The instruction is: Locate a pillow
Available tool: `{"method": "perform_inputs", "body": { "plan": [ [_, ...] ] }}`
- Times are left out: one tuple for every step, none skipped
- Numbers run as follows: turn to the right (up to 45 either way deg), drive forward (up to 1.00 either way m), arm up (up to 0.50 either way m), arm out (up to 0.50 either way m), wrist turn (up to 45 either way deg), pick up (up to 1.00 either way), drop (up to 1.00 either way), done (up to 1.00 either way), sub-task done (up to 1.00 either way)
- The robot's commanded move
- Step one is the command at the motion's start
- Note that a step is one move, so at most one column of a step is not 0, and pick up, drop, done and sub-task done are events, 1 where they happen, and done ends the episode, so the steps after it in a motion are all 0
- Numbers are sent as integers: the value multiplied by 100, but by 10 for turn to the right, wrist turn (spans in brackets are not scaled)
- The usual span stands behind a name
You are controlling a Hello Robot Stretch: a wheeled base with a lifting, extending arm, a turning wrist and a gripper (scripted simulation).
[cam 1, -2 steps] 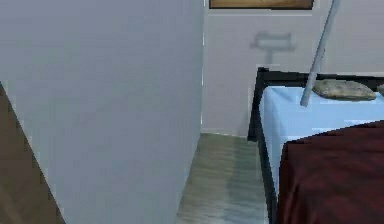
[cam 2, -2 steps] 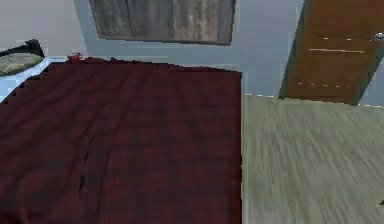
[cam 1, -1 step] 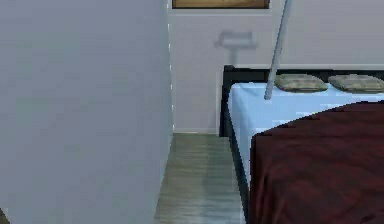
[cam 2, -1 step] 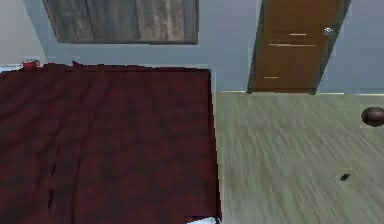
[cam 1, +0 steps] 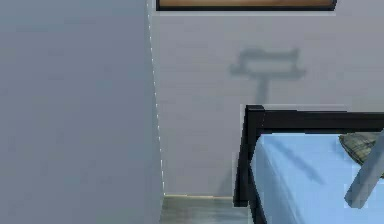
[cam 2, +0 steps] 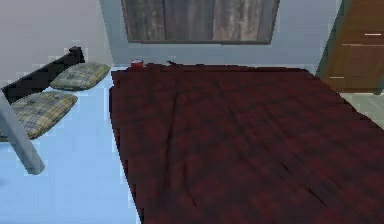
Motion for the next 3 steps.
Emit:
{"method": "perform_inputs", "body": {
  "plan": [
    [60,0,0,0,0,0,0,0,0],
    [0,50,0,0,0,0,0,0,0],
    [450,0,0,0,0,0,0,0,0]
  ]
}}
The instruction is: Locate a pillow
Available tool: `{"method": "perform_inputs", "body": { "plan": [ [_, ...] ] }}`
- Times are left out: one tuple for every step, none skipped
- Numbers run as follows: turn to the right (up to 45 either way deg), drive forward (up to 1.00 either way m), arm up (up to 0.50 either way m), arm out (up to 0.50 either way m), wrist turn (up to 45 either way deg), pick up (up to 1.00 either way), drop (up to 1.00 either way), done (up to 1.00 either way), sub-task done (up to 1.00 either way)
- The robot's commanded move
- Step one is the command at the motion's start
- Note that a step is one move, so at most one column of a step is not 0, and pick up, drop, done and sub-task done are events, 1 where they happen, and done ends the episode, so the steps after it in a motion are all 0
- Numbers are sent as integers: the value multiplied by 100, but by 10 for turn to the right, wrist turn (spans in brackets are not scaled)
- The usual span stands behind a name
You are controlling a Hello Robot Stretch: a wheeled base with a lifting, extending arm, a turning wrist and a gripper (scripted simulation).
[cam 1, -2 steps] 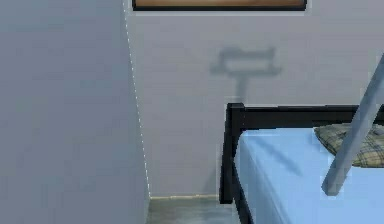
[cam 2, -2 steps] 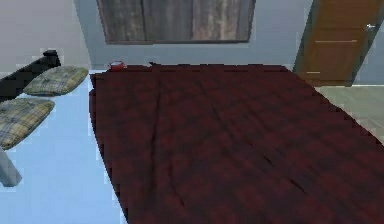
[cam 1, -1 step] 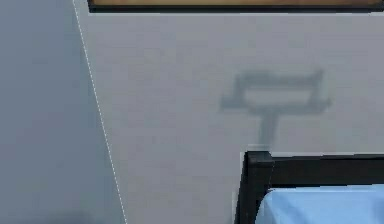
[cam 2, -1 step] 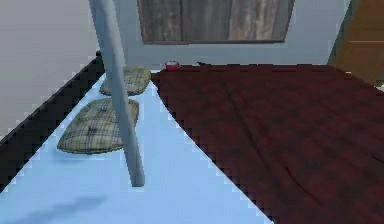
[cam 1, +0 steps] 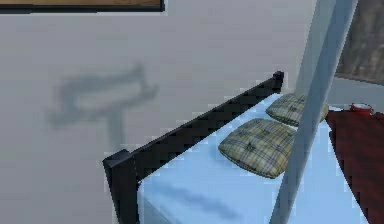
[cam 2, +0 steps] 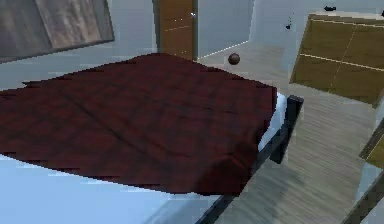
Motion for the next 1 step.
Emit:
{"method": "perform_inputs", "body": {
  "plan": [
    [210,0,0,0,0,0,0,0,0]
  ]
}}
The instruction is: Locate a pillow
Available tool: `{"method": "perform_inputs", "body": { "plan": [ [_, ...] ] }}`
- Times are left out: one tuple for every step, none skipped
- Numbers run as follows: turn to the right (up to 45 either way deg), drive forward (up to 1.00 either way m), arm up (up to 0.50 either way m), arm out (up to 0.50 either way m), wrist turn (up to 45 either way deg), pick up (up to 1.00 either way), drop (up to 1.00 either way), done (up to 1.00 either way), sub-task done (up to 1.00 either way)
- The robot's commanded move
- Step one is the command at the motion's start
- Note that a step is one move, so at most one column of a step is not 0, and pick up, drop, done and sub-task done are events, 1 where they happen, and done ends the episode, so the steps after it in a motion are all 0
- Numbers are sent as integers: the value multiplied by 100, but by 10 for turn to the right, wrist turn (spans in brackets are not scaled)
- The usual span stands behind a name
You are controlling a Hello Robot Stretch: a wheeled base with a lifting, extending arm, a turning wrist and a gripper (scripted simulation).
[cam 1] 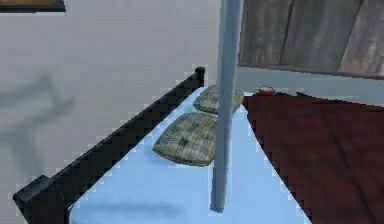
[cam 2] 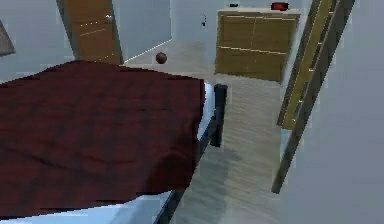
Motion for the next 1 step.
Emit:
{"method": "perform_inputs", "body": {
  "plan": [
    [0,0,0,0,0,0,0,100,0]
  ]
}}
